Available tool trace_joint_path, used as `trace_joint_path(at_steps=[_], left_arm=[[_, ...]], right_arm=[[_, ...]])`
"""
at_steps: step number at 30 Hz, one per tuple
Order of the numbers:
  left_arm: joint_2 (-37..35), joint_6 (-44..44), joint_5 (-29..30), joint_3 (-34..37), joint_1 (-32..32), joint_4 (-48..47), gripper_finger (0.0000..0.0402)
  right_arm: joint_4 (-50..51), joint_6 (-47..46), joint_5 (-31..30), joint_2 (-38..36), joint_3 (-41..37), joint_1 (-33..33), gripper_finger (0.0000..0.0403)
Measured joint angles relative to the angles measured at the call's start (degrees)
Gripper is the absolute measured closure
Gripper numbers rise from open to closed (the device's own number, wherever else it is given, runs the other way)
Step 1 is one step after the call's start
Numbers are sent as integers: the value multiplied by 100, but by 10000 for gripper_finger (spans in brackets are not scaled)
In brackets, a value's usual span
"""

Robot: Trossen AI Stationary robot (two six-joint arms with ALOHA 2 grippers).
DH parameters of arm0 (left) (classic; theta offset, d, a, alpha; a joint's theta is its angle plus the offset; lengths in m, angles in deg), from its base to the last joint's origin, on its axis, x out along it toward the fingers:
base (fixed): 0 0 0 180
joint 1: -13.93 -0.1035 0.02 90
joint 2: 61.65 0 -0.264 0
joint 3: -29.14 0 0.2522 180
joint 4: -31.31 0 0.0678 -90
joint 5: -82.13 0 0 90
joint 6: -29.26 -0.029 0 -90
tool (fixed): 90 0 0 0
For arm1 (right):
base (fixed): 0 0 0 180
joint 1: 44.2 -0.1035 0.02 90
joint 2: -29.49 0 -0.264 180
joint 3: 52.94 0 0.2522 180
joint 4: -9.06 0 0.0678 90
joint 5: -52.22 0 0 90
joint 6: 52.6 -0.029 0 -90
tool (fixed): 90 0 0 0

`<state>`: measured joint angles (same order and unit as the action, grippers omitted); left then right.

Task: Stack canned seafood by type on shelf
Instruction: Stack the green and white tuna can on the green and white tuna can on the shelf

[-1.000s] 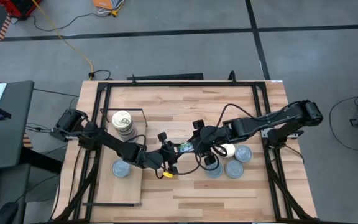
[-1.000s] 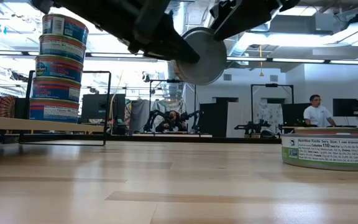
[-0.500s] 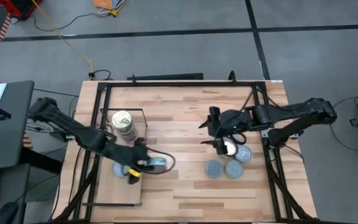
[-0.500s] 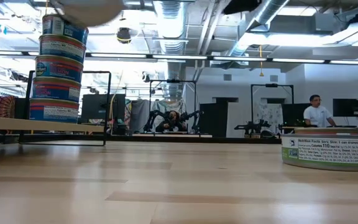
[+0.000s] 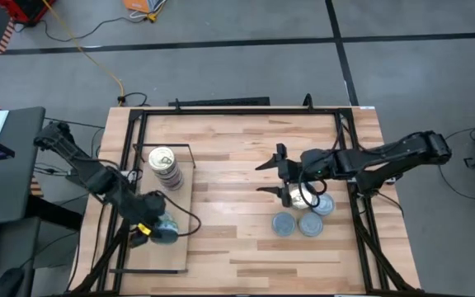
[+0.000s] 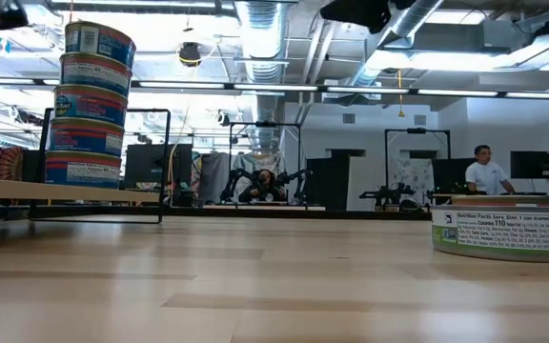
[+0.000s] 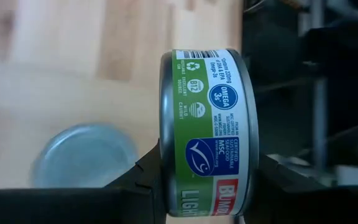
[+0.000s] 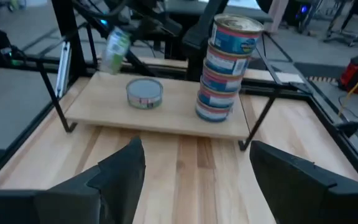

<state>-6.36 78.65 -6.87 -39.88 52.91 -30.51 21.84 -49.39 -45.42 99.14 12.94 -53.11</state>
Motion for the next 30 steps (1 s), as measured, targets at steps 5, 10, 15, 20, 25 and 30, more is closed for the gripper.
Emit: trace_joint_path(at_steps=[5, 10, 15, 20, 25, 30], left_arm=[[-466, 271, 658, 47, 365, -572, 270], [-1067, 400, 1058, 46, 556, -539, 270], [-1502, 466, 1212, 476, 701, -406, 270], [-2022, 657, 941, 1333, 737, 256, 270], [-2645, 1037, 851, 1940, 737, 850, 270], [-3046, 1433, 1265, 2423, 736, 953, 265]], right_arm=[[-715, -95, 4, 234, -221, -69, 86], [-895, -475, 7, 289, -295, -192, 86], [-1039, -639, 0, 267, -291, -449, 86], [-1129, -630, -179, 276, -291, -675, 86], [-1360, -533, -278, 276, -289, -673, 86], [-1428, -439, -279, 278, -289, -671, 86]])
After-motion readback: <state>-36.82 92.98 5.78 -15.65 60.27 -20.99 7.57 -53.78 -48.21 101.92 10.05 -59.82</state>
